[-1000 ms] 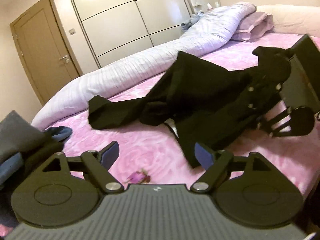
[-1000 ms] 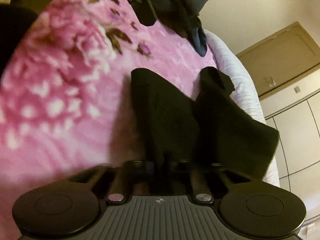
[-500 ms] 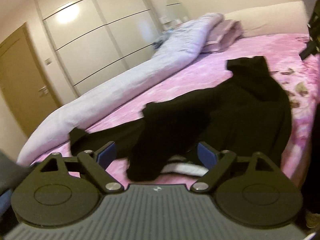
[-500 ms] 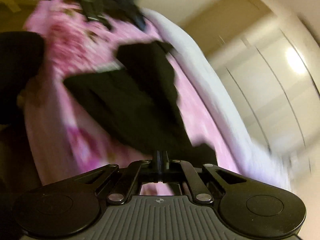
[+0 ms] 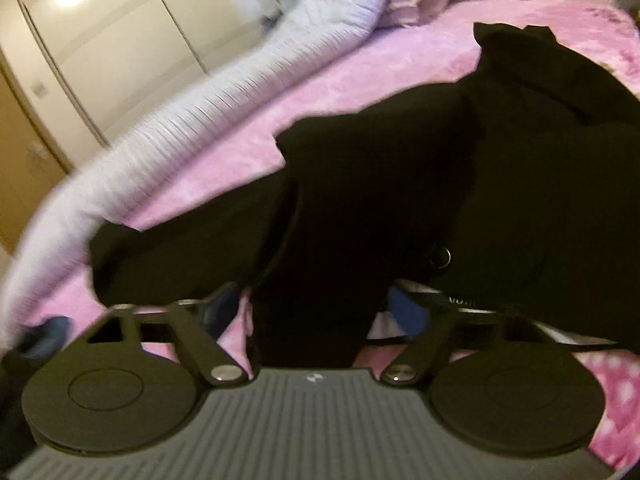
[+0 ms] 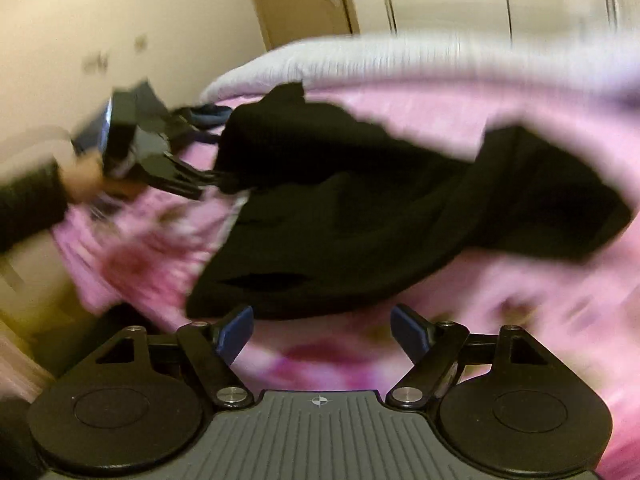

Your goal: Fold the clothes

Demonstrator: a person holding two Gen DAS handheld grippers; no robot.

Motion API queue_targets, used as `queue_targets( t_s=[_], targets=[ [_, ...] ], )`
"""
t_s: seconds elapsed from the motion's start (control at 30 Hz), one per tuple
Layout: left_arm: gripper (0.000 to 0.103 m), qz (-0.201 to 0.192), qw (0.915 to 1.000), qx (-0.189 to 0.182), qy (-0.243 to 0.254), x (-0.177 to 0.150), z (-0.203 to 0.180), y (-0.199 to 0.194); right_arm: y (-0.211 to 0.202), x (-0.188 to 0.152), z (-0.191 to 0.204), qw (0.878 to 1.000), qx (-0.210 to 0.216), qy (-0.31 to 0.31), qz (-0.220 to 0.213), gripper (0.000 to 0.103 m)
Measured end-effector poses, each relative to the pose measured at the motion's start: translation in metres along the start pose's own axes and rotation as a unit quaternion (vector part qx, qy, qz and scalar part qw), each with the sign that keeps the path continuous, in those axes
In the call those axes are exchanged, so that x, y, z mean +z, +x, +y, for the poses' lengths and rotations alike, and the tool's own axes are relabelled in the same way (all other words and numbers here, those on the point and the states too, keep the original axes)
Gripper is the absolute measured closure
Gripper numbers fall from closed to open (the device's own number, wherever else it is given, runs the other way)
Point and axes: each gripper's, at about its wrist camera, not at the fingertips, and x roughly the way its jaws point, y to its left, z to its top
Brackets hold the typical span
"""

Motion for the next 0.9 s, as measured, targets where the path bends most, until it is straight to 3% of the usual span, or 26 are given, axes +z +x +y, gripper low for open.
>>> queue_targets(
  t_s=[0.13,0.2,0.23,0.27,0.3,0.37,0.5,0.63,0.7,0.9],
  targets=[
    [0.084,0.013,0.9992,-0.035,-0.012,0.001,0.017,0.005,0.043,0.005,-0.02,0.986,0.092,0.139,0.022,0.024],
    [0.094,0.02,0.9983,-0.052,-0.018,0.001,0.026,0.007,0.06,0.009,-0.03,0.974,0.114,0.197,0.01,0.024],
    [0.095,0.023,0.9977,-0.061,-0.021,0.001,0.031,0.008,0.065,0.013,-0.032,0.97,0.115,0.212,0.01,0.03],
    [0.097,0.026,0.9969,-0.07,-0.024,0.001,0.035,0.009,0.069,0.017,-0.035,0.967,0.116,0.227,0.01,0.065],
    [0.098,0.03,0.9961,-0.078,-0.027,0.002,0.039,0.01,0.073,0.021,-0.038,0.963,0.117,0.242,0.01,0.088],
    [0.099,0.025,0.9949,-0.093,-0.031,0.006,0.038,-0.006,0.041,0.03,-0.051,0.973,0.081,0.216,0.014,0.097],
    [0.099,0.009,0.9867,-0.157,-0.039,0.023,0.016,-0.056,-0.024,0.05,-0.076,0.986,0.009,0.162,0.022,0.098],
    [0.099,-0.013,0.9634,-0.262,-0.057,0.044,-0.034,-0.089,-0.088,0.069,-0.102,0.992,-0.064,0.107,0.03,0.098],
    [0.099,-0.022,0.9495,-0.307,-0.063,0.055,-0.058,-0.1,-0.121,0.079,-0.115,0.991,-0.1,0.079,0.034,0.098],
    [0.097,-0.005,0.933,-0.358,-0.036,0.083,-0.102,-0.081,-0.131,0.107,-0.161,0.97,-0.229,0.001,0.075,0.098]
  ],
)
